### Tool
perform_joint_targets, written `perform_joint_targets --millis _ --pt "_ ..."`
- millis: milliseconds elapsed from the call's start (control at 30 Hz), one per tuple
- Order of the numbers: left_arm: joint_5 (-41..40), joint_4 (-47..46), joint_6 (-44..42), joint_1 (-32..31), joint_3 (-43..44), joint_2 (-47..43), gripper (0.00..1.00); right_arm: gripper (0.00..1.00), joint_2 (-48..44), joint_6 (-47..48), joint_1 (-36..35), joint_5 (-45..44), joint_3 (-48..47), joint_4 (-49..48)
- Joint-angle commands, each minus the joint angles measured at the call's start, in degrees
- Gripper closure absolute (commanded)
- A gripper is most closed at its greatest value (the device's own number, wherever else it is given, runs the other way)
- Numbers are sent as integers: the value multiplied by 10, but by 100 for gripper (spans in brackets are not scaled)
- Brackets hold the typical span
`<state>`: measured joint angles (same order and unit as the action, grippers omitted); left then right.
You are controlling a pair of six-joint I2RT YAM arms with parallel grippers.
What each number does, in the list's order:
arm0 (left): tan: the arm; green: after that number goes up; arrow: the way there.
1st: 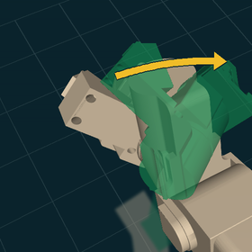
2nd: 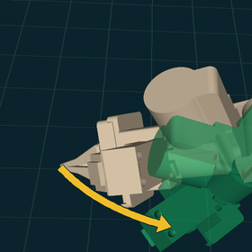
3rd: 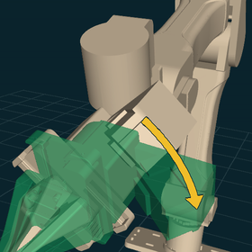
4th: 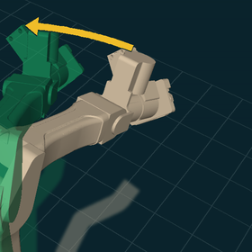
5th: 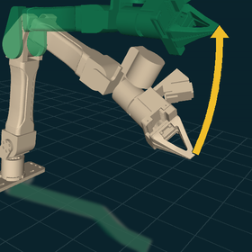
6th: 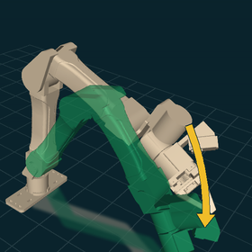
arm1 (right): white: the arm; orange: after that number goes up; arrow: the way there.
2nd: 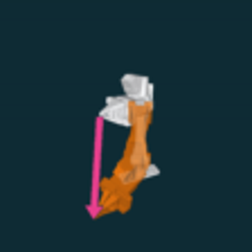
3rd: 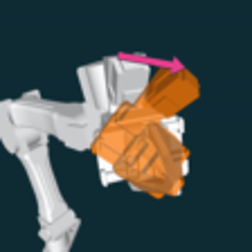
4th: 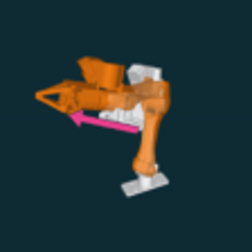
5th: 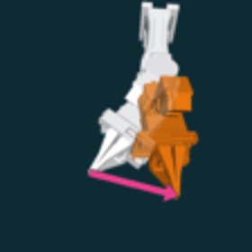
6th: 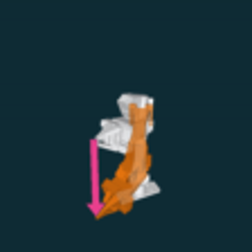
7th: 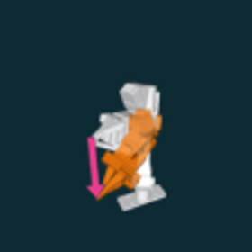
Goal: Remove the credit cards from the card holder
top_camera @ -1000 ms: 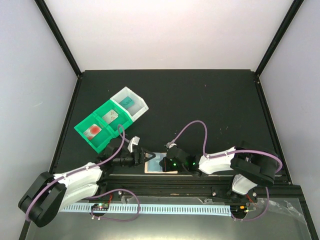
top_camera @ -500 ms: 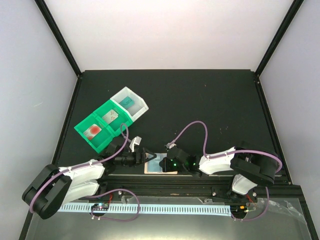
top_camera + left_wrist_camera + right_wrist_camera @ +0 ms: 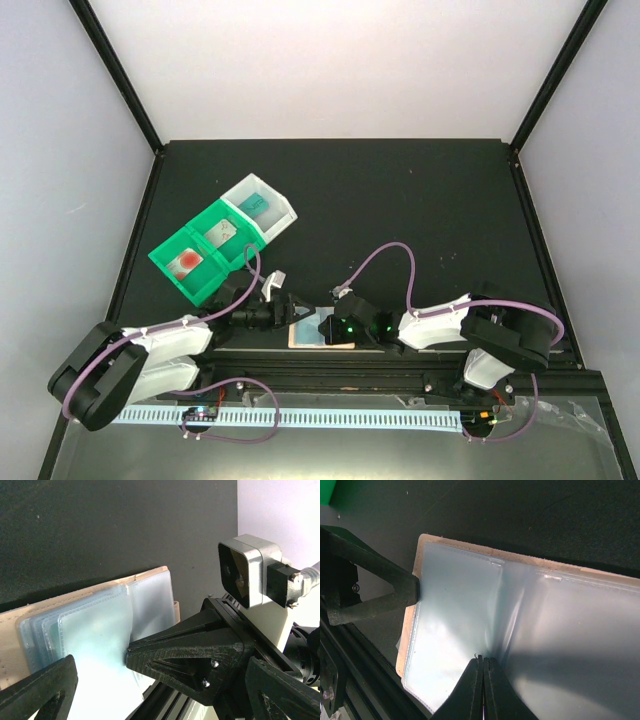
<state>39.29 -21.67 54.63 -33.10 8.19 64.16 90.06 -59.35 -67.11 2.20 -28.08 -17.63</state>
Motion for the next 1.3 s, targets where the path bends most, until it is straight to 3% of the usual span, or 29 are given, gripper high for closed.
perform_joint_targets --millis 0,433,833,1267 --pt "6 -17 -12 -3 16 -5 6 99 9 -2 -1 4 5 5" --pt "-23 48 -39 -4 36 -26 3 99 10 -6 -1 6 14 -10" --pt "-13 17 -31 -8 56 32 4 99 7 -5 -1 7 13 -5" --pt "26 -49 15 -25 30 17 4 97 9 -4 -1 -1 10 -21"
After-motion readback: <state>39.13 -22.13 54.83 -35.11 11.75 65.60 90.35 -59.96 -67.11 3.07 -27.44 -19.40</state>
